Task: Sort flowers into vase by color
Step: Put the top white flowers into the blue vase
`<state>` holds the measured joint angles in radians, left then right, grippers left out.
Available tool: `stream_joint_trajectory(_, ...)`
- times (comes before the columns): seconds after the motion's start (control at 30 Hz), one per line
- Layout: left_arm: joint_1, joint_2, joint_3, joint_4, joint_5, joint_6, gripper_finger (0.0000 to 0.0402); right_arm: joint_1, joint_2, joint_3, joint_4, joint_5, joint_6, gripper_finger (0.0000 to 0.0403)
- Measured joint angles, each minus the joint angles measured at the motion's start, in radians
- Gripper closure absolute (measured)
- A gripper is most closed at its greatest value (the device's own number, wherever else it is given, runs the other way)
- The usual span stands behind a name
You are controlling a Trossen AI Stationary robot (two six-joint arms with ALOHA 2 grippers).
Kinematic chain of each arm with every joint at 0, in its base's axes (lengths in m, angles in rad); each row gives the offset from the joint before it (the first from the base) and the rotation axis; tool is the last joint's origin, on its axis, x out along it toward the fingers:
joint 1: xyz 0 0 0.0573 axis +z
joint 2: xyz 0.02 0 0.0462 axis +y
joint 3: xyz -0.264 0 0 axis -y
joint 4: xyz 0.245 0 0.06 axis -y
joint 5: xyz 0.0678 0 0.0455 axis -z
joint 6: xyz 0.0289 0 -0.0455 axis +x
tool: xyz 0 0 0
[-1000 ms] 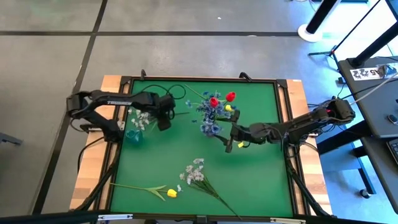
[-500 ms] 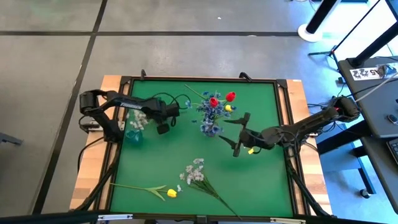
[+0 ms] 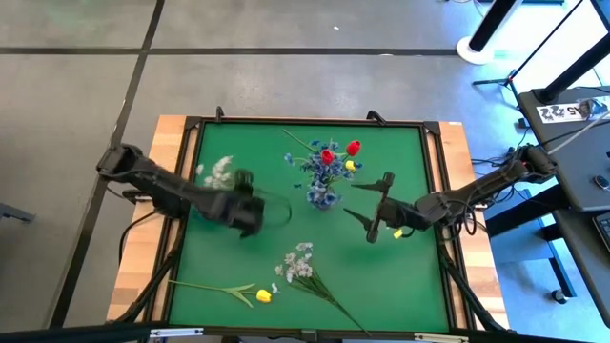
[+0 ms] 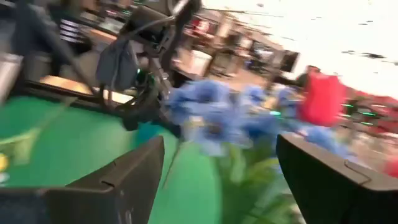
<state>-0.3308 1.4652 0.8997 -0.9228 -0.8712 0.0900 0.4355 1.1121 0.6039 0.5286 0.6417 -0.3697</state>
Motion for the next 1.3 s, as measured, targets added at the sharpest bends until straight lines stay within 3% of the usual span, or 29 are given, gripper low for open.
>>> stream_joint_trajectory(0.2, -0.192, 0.036, 0.001, 0.137, -0.186, 0.217, 0.0397, 0.028, 0.105, 0.000, -0.057, -0.049, 0.275, 0.0095)
stream_joint_trajectory(0.4, -0.298, 0.116, 0.001, 0.332, -0.290, 0.508, 0.0397, 0.029, 0.321, 0.000, -0.032, -0.080, 0.805, 0.0095)
stream_joint_trajectory(0.5, -0.317, 0.158, 0.001, 0.456, -0.343, 0.672, 0.0397, 0.029, 0.456, 0.000, 0.105, -0.104, 1.016, 0.0095)
stream_joint_trajectory(0.6, -0.319, 0.191, 0.001, 0.560, -0.328, 0.778, 0.0397, 0.030, 0.588, 0.006, 0.313, -0.131, 1.143, 0.0095)
stream_joint_trajectory(0.7, -0.319, 0.218, 0.001, 0.645, -0.311, 0.809, 0.0396, 0.030, 0.702, 0.058, 0.406, -0.176, 1.207, 0.0095)
stream_joint_trajectory(0.83, -0.320, 0.241, 0.001, 0.737, -0.298, 0.872, 0.0392, 0.029, 0.823, 0.194, 0.378, -0.219, 1.235, 0.0095)
stream_joint_trajectory(1.0, -0.328, 0.251, 0.002, 0.785, -0.278, 0.915, 0.0391, 0.009, 0.872, 0.341, 0.313, -0.271, 1.209, 0.0106)
stream_joint_trajectory(1.3, -0.327, 0.251, 0.002, 0.831, -0.264, 0.908, 0.0390, -0.006, 0.874, 0.401, 0.145, -0.281, 1.260, 0.0227)
